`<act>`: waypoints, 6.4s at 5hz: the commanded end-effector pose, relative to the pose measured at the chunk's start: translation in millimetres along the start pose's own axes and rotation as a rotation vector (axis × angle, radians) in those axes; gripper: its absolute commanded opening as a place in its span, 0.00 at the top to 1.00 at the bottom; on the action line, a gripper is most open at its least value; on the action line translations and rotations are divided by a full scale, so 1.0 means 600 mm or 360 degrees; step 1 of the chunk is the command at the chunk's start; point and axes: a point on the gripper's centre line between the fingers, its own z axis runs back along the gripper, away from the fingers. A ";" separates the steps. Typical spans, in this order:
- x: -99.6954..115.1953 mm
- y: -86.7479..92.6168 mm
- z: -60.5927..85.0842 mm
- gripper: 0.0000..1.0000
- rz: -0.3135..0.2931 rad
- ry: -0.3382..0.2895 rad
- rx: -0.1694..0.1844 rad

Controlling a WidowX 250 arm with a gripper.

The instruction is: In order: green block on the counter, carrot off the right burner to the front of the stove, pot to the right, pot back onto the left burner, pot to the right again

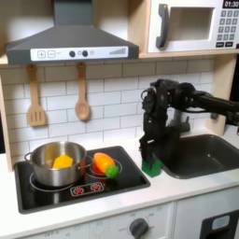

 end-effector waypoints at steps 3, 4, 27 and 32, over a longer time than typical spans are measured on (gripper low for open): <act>-0.002 0.057 0.024 0.00 0.0115 -0.0018 -0.0022; -0.001 0.068 0.027 0.00 0.0115 -0.0016 -0.0020; 0.101 0.158 -0.015 0.00 0.0205 -0.0047 0.0149; 0.116 0.147 -0.026 0.00 0.0195 -0.0028 0.0147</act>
